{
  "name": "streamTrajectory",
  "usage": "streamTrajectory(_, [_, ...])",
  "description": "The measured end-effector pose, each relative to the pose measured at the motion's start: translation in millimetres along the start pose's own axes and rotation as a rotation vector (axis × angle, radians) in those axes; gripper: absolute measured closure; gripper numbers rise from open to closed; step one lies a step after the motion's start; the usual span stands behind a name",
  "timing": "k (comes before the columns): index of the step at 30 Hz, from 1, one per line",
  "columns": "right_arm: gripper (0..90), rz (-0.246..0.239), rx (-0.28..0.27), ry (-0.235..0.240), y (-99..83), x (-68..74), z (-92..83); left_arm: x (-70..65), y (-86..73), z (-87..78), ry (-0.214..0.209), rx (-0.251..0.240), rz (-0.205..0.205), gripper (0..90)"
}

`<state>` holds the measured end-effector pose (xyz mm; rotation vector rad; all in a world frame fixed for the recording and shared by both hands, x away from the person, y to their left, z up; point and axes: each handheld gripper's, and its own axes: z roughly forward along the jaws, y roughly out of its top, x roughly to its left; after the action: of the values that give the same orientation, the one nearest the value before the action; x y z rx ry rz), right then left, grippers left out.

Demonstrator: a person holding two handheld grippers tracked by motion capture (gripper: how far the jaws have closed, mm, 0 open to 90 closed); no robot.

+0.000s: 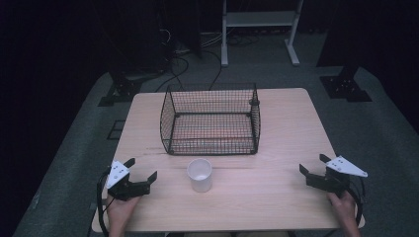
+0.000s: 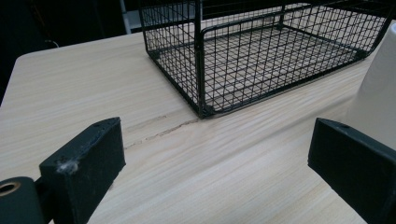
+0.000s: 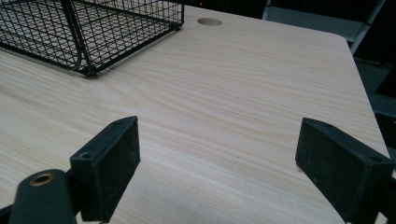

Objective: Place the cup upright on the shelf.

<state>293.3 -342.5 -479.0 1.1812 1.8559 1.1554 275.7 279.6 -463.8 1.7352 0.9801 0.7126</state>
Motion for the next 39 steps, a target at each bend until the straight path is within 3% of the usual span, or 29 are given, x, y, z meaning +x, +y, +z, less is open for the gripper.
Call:
streamTrajectory(11, [13.1, -0.005, 0.0, -0.001, 0.0, 0.4, 0.1, -2.8, 2.4, -0.8, -0.006, -0.012, 0.014, 3.0])
streamTrajectory(22, [13.0, -0.008, 0.004, -0.006, 0.2, 0.9, 0.5, -10.9, 6.5, 2.2, -0.022, -0.008, 0.054, 3.0])
streamTrajectory(32, [13.1, -0.01, 0.006, -0.008, 0.3, 1.1, 0.7, -19.9, 12.4, 3.0, -0.05, -0.024, 0.083, 3.0])
streamTrajectory(39, [13.1, -0.011, 0.007, -0.007, 0.3, 1.0, 0.7, -28.7, 16.9, 4.7, -0.092, -0.026, 0.111, 2.8])
